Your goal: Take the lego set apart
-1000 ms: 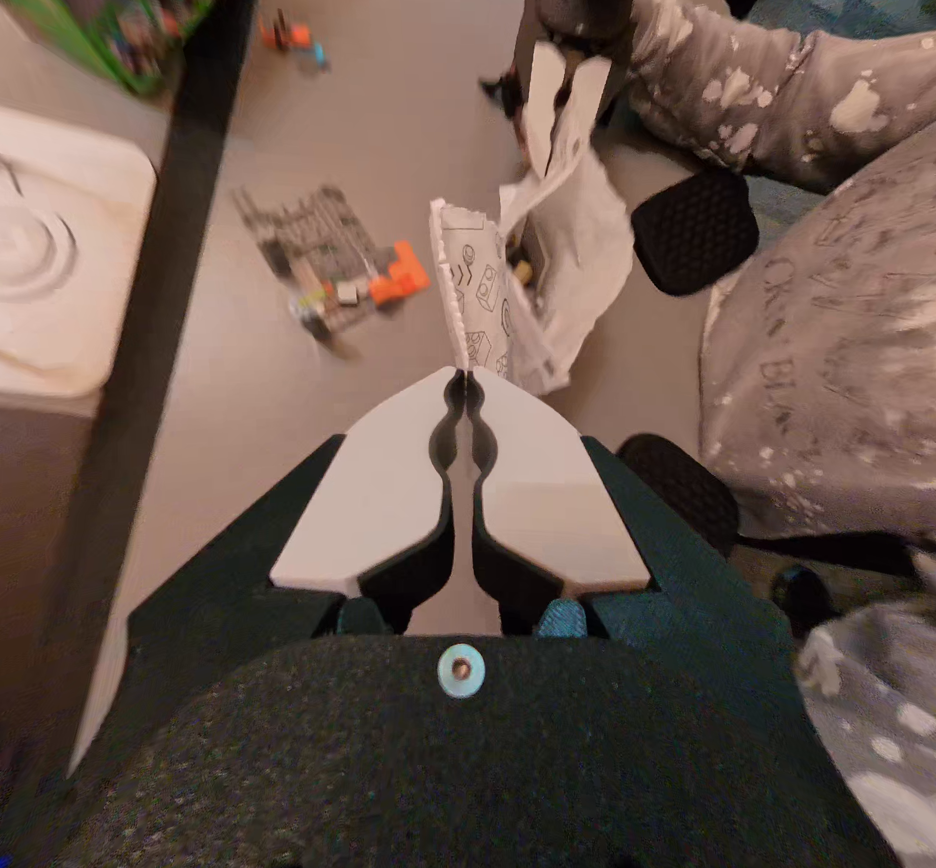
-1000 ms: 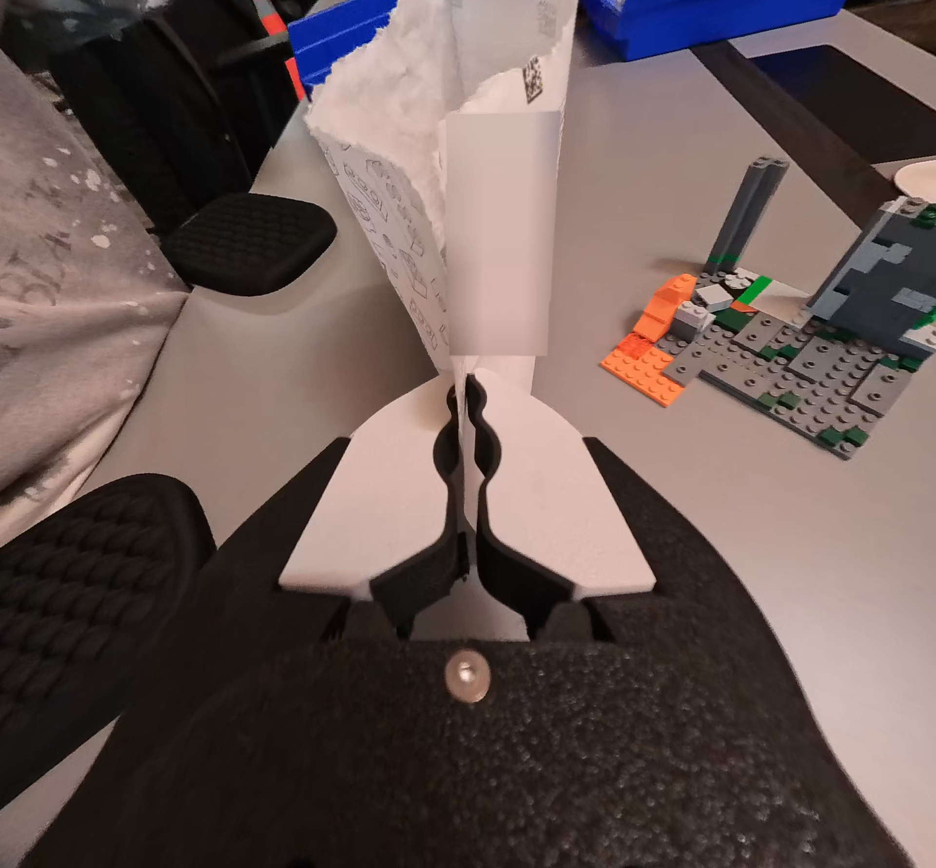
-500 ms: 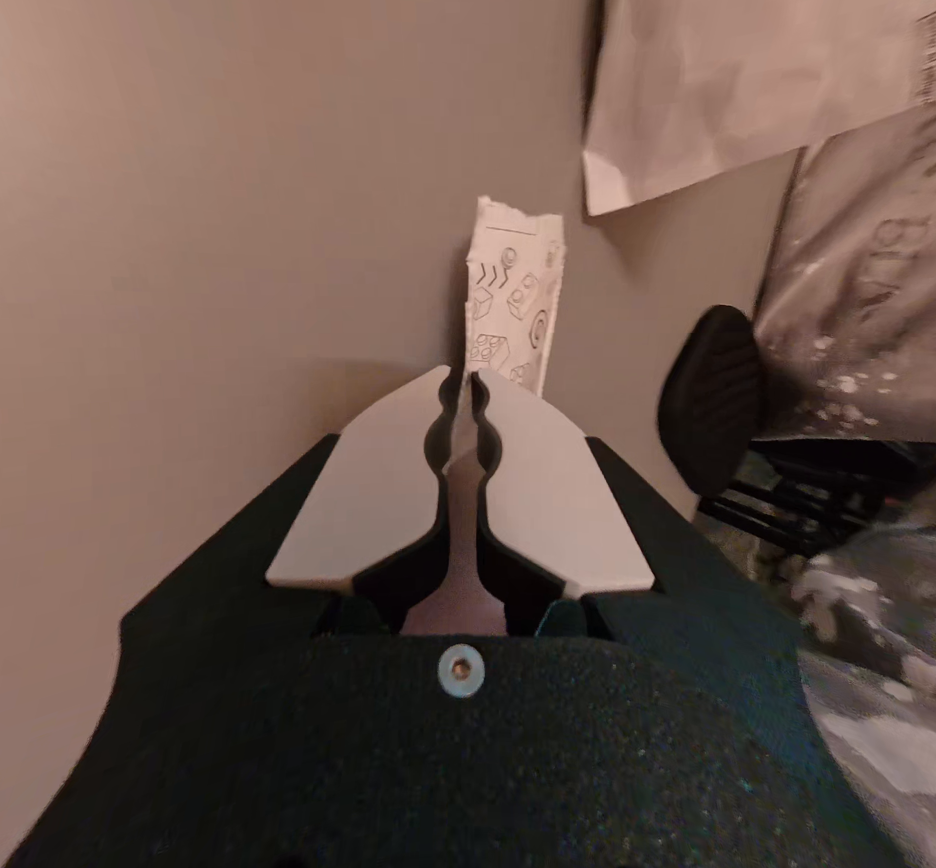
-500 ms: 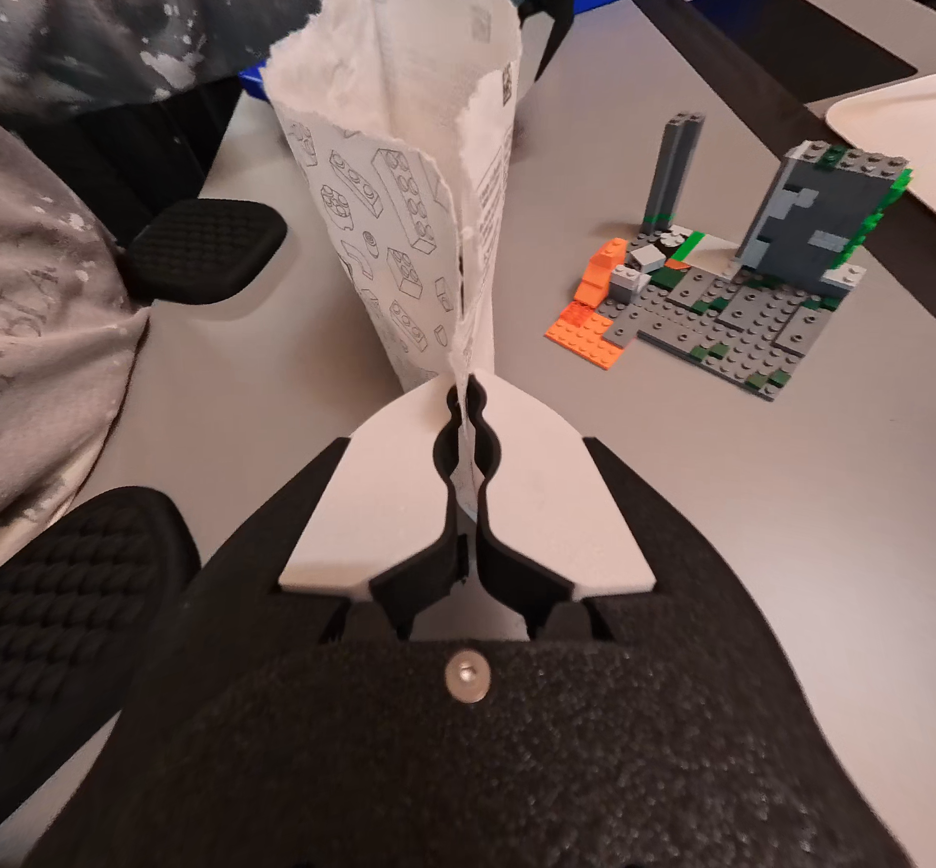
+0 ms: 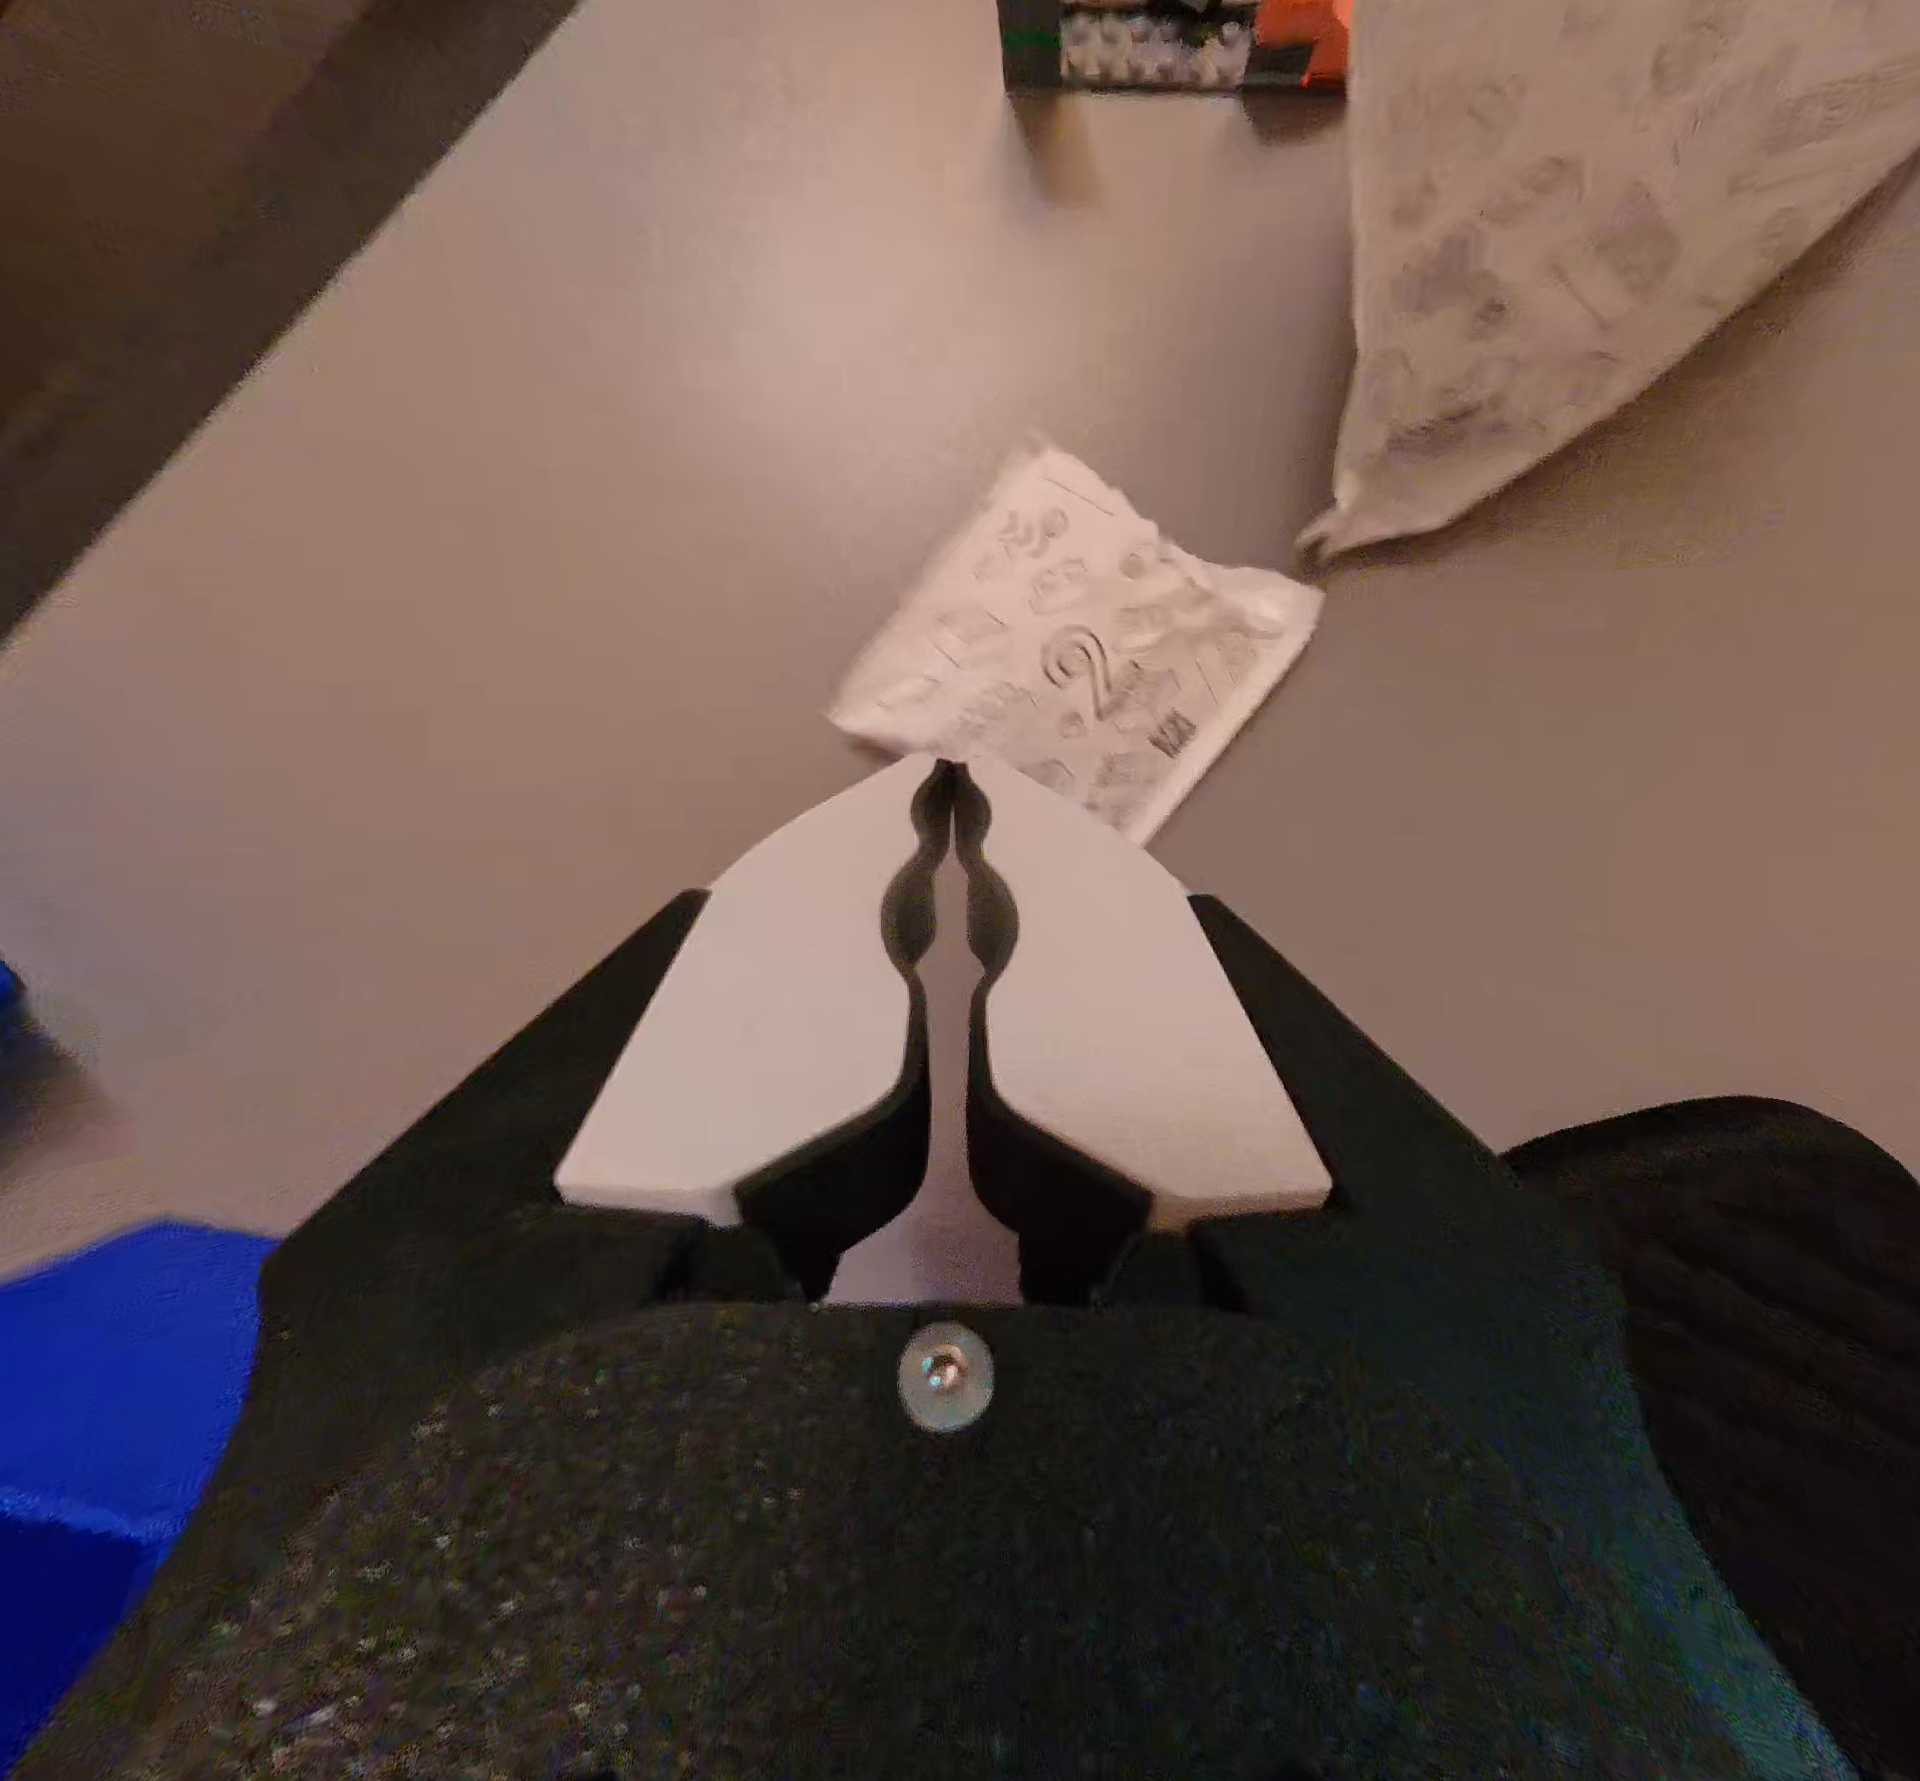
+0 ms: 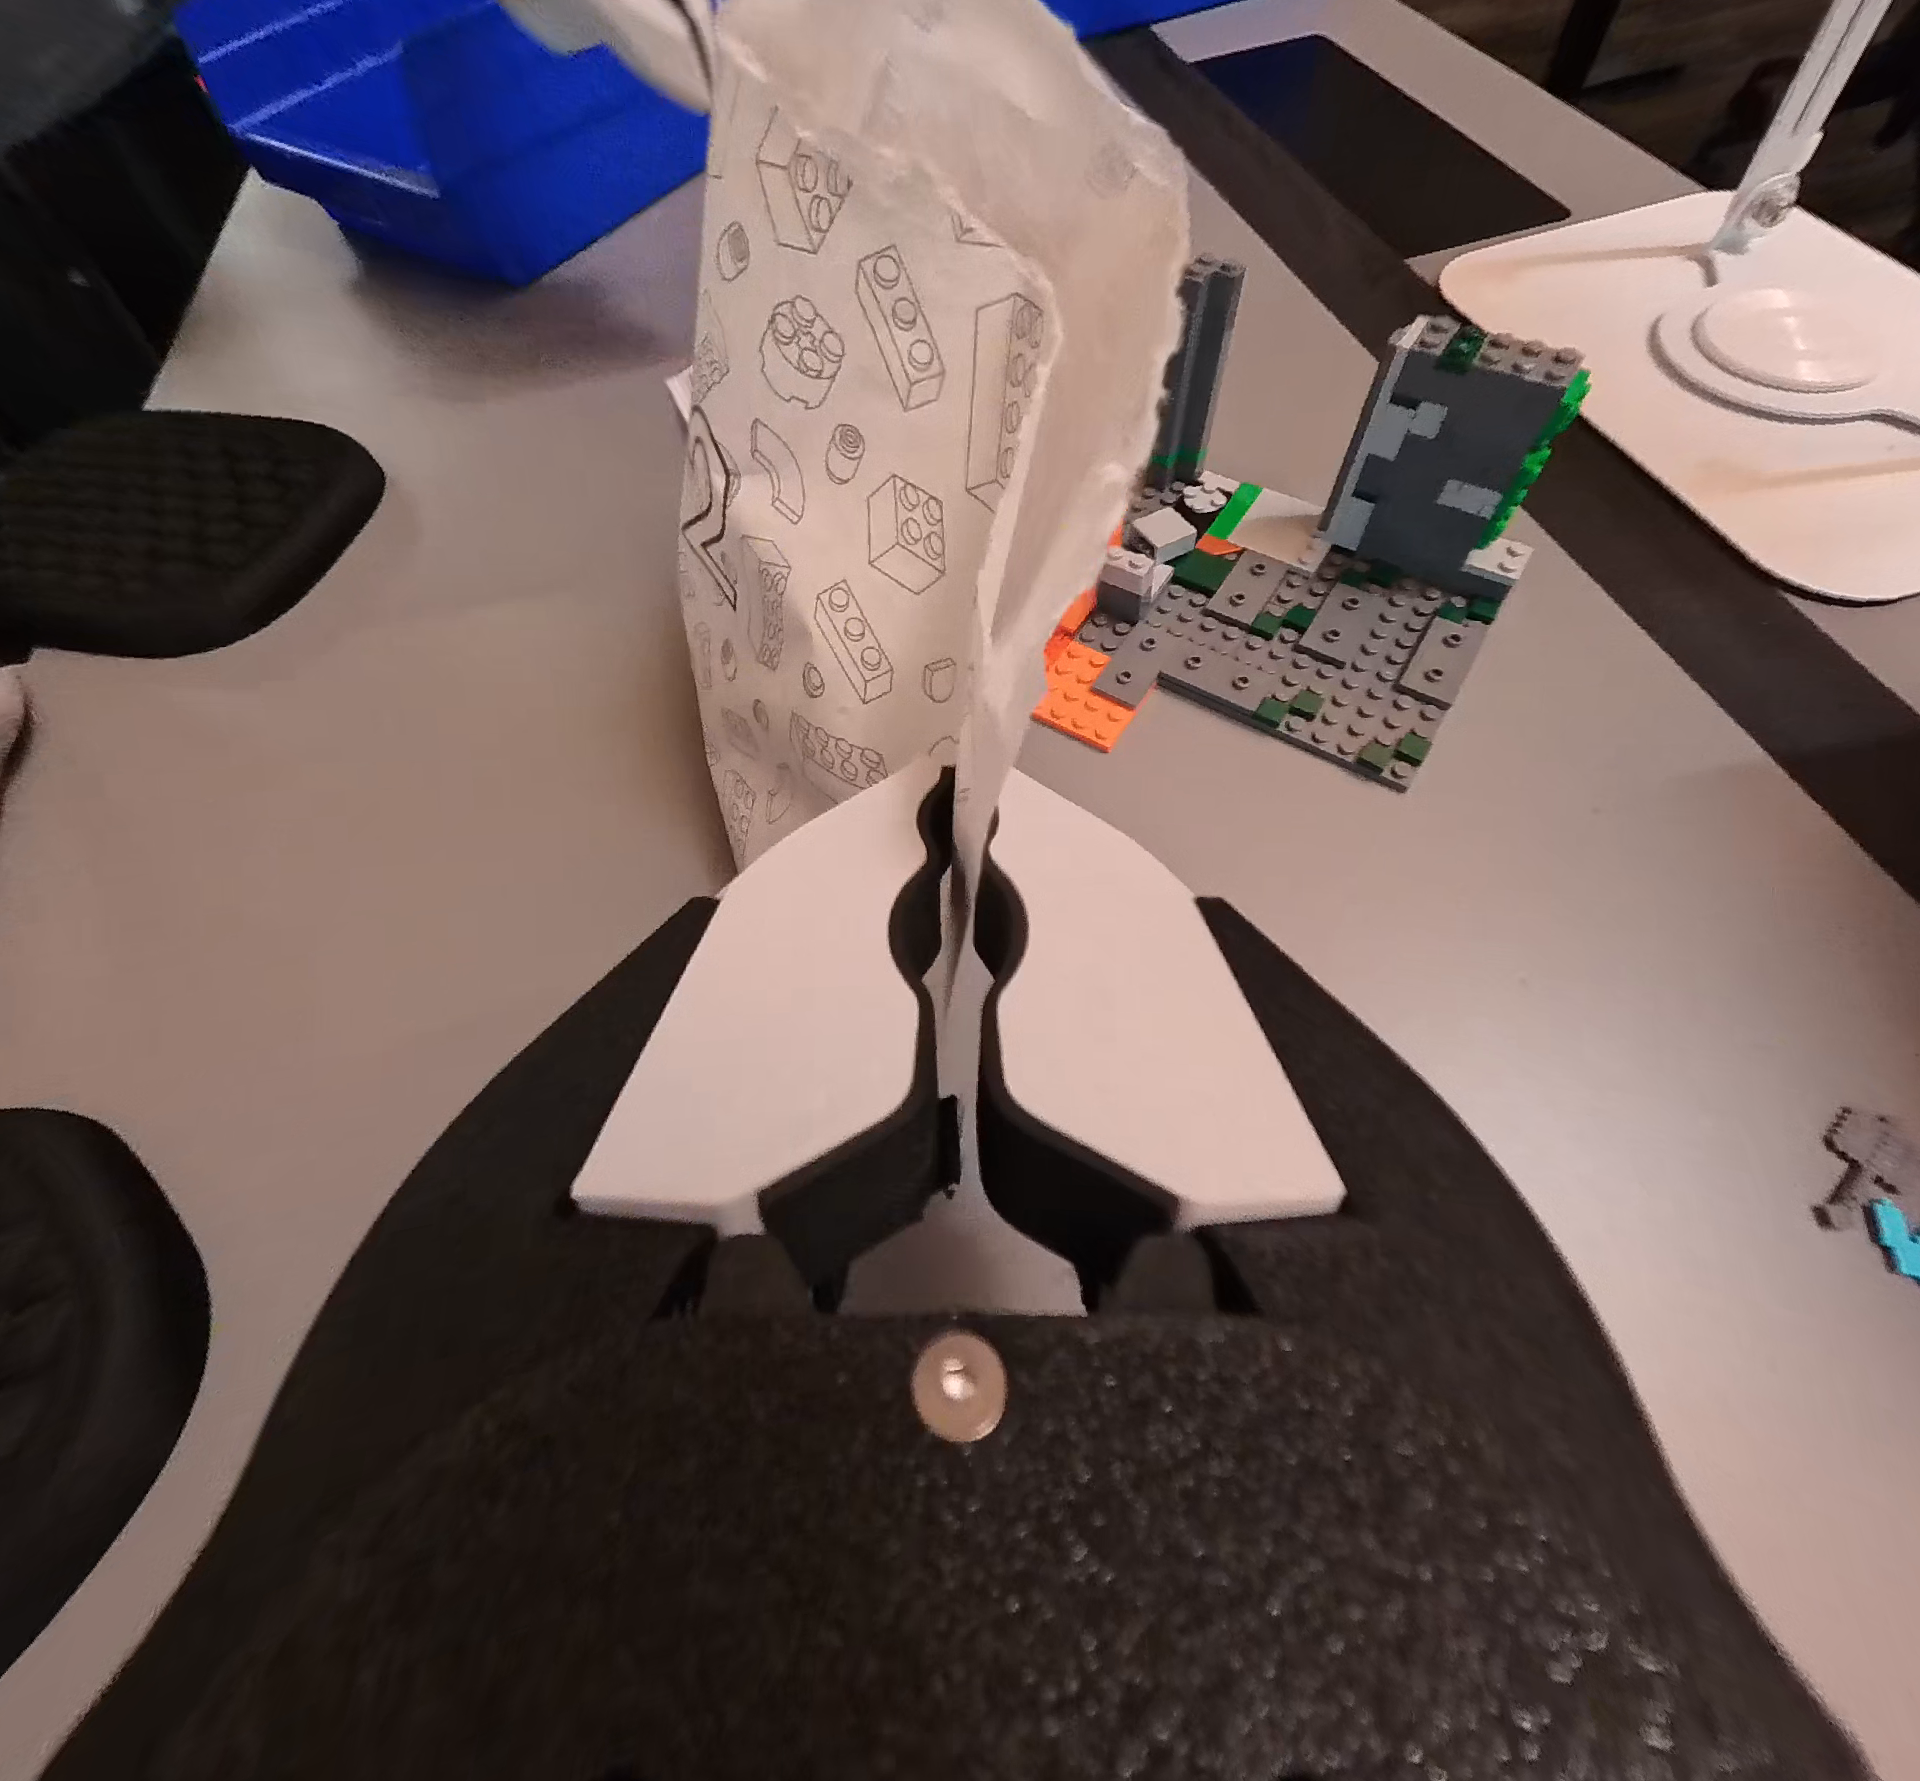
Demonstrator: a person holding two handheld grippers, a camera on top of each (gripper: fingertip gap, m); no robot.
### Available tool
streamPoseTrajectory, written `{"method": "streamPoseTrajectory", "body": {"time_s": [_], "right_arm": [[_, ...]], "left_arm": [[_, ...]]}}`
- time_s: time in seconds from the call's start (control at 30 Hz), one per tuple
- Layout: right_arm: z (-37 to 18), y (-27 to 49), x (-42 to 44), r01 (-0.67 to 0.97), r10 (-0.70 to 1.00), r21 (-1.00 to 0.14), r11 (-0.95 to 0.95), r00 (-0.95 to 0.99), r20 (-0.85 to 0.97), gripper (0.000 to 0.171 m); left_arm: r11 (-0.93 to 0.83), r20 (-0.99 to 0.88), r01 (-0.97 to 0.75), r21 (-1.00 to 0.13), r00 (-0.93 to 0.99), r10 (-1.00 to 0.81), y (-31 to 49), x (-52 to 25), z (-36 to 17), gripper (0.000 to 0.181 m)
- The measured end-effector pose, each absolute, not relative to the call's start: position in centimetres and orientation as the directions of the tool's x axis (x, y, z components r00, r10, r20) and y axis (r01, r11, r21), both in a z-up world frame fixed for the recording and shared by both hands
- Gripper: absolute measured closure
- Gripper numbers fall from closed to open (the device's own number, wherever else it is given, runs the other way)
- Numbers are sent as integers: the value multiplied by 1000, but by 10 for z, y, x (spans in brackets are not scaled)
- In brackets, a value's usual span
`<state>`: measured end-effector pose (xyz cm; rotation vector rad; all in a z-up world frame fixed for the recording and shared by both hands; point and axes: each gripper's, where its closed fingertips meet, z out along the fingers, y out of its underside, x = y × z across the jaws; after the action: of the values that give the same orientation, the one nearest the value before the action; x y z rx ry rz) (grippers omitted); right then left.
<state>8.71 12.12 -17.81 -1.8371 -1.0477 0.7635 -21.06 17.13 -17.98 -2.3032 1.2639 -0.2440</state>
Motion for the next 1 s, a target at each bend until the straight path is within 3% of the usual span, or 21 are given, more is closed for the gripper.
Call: {"method": "streamPoseTrajectory", "body": {"time_s": [0.4,0.7,1.0], "right_arm": [[-172,110,82,359,897,-914,-188,442,-11,171],[-170,107,80,337,904,-922,-189,426,-30,171],[-170,107,79,332,905,-924,-189,424,-33,171]], "left_arm": [[-644,-190,-621,-447,769,-610,105,-229,-262,181],[-715,-219,-506,-483,860,-460,93,-238,-269,181],[-697,-245,-524,-490,850,-466,90,-234,-268,181]]}}
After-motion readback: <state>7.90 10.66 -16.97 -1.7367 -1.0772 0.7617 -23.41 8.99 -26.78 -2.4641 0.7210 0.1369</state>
